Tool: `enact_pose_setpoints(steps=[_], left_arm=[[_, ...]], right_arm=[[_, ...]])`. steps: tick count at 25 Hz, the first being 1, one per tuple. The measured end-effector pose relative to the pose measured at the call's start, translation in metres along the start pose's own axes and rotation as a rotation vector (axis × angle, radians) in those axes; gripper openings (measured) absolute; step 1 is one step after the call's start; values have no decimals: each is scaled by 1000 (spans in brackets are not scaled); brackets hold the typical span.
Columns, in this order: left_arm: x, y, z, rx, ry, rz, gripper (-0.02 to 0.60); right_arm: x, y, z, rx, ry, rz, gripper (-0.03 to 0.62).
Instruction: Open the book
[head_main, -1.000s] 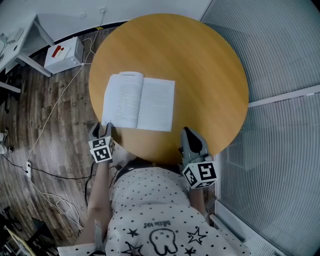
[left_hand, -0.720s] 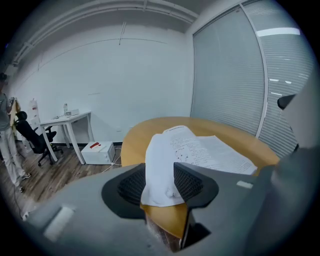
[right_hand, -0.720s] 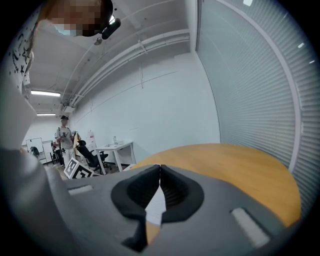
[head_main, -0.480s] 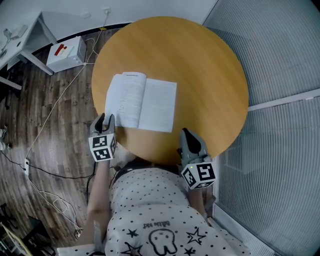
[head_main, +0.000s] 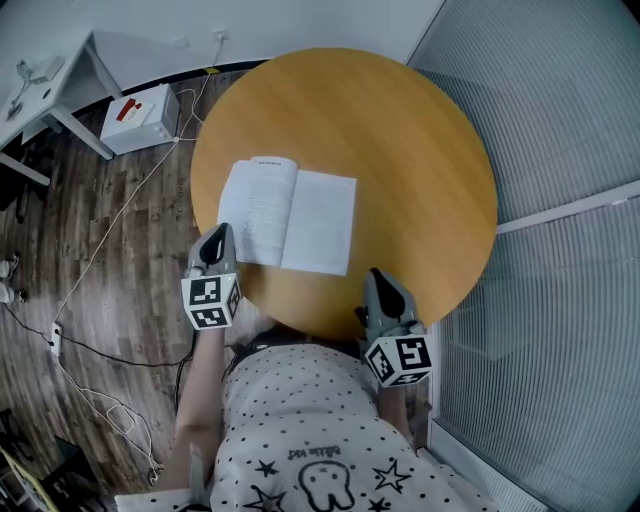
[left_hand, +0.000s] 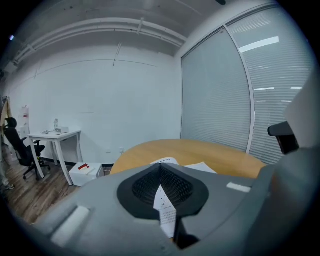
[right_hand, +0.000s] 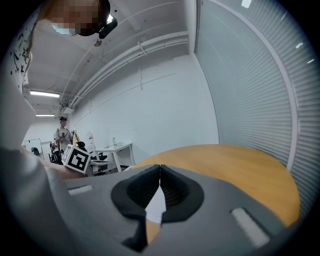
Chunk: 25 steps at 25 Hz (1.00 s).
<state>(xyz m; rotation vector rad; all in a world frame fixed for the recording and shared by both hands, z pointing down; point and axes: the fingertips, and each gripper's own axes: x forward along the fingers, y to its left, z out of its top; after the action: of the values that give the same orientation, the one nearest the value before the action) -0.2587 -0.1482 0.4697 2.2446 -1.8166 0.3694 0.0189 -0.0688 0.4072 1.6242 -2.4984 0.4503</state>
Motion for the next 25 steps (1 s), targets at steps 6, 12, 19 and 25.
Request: enact_pose_setpoints(steps=[6,12,19,25], left_arm=[[-7,-9,32,28,-32,-49,11],[-25,-18,56,23,-58,-86,9],[-42,-59,87,52,-113,-174,9],[-65,-88,110,87,-150,-226,9]], right_arm=[[-6,3,6,10,-20,-9,5],[-13,5,13,26,-55,-28,5],[-20,-6,24,29,-89,-42,5],[-33,-15,35,28,-116,-61,5]])
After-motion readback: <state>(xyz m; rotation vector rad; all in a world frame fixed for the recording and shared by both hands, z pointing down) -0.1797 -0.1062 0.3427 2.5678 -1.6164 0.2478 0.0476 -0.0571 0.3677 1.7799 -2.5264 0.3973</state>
